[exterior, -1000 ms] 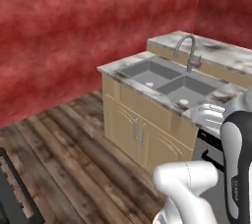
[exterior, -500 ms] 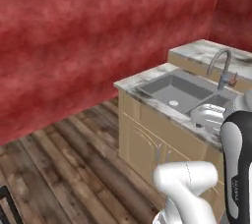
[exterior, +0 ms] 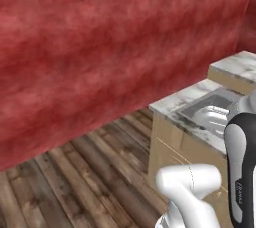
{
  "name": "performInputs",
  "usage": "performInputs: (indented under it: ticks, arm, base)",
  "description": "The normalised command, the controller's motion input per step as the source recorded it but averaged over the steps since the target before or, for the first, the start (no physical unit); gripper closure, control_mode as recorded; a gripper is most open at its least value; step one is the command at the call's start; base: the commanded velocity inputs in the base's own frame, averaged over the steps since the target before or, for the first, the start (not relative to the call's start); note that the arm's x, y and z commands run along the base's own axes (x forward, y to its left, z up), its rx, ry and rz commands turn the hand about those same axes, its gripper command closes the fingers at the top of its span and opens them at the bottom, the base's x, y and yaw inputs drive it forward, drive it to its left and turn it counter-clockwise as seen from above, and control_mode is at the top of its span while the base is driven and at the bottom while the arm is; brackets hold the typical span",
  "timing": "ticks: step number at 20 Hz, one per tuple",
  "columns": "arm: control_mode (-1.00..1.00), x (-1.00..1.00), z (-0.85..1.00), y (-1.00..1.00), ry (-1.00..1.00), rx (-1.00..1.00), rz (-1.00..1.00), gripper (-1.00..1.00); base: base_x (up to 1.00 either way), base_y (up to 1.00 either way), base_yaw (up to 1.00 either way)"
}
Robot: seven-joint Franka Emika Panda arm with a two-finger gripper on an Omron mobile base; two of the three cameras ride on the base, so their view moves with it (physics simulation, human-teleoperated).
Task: Pick the egg and butter from the fridge and place them by the bowl for mixing.
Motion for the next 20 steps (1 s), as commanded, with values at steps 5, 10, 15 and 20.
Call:
performInputs:
  ticks: [5, 10, 15, 20]
  arm:
    - [1.00, 0.00, 0.00, 0.00, 0.00, 0.00, 0.00, -1.00]
    - [1.00, 0.00, 0.00, 0.00, 0.00, 0.00, 0.00, -1.00]
    - [1.00, 0.00, 0.00, 0.00, 0.00, 0.00, 0.00, -1.00]
    - [1.00, 0.00, 0.00, 0.00, 0.00, 0.00, 0.00, -1.00]
  base:
    - [1.00, 0.17, 0.05]
    - [1.00, 0.14, 0.00]
    - [1.00, 0.14, -0.03]
    - [1.00, 0.16, -0.17]
